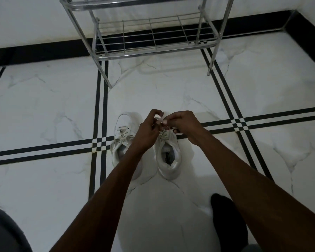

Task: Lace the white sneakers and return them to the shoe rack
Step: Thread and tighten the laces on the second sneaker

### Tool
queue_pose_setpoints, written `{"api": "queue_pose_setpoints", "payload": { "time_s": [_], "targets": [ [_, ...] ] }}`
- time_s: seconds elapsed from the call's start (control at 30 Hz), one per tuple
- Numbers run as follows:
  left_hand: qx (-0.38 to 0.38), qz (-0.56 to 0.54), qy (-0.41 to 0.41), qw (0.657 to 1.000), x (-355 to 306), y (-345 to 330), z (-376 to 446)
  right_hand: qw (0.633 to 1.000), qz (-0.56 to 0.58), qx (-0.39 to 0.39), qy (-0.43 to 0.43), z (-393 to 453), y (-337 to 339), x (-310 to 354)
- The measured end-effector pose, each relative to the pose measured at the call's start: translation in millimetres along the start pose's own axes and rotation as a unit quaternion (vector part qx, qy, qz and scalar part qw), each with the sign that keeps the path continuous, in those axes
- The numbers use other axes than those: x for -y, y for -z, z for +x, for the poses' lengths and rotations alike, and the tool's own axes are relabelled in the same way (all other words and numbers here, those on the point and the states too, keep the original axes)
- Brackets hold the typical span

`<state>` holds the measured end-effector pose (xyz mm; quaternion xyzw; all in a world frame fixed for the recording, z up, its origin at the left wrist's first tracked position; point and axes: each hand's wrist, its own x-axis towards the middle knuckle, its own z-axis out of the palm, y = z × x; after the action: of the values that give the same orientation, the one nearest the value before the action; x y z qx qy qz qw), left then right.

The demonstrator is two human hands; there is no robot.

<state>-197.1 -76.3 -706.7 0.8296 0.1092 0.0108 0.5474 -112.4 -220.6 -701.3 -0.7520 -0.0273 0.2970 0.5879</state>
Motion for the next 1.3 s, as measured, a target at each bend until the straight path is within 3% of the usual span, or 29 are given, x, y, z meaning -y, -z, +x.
{"api": "queue_pose_setpoints", "payload": {
  "time_s": [0.17, 0.3, 0.4, 0.53, 0.67, 0.73, 0.9, 1.0, 1.13, 1.2, 1.3],
  "targets": [
    [-0.011, -0.007, 0.022, 1.000, 0, 0, 3, 0.994, 0.018, 0.097, 0.037, -5, 3, 2],
    [0.003, -0.051, 0.045, 0.998, 1, 0, 2, 0.999, 0.045, -0.006, -0.008, -1, -10, -3],
    [-0.009, -0.116, 0.105, 0.988, 9, 2, -1, 0.992, 0.121, -0.004, -0.024, -1, -12, -7],
    [-0.041, -0.147, 0.172, 0.973, 15, 3, 1, 0.992, -0.070, 0.076, 0.079, -4, 5, -3],
    [-0.054, -0.158, 0.176, 0.970, 11, 1, 2, 0.922, -0.336, 0.055, 0.182, 1, 11, 3],
    [-0.057, -0.168, 0.175, 0.968, 9, 0, 0, 0.905, -0.366, 0.001, 0.219, 1, 8, 1],
    [-0.011, -0.171, 0.142, 0.975, 12, 2, -3, 0.927, -0.288, -0.090, 0.221, -2, -8, -6],
    [-0.017, -0.097, 0.088, 0.991, 12, 0, -2, 0.954, -0.214, -0.095, 0.187, -4, -11, -4],
    [-0.075, 0.024, 0.075, 0.994, 14, 2, 0, 0.986, -0.134, -0.062, 0.080, -8, 0, 0],
    [-0.115, 0.111, 0.049, 0.986, 16, 9, -5, 0.998, -0.048, -0.042, -0.012, -12, 11, -1],
    [-0.140, 0.266, 0.034, 0.953, 18, 23, -23, 0.986, 0.070, -0.055, -0.143, -20, 33, -12]
  ]
}}
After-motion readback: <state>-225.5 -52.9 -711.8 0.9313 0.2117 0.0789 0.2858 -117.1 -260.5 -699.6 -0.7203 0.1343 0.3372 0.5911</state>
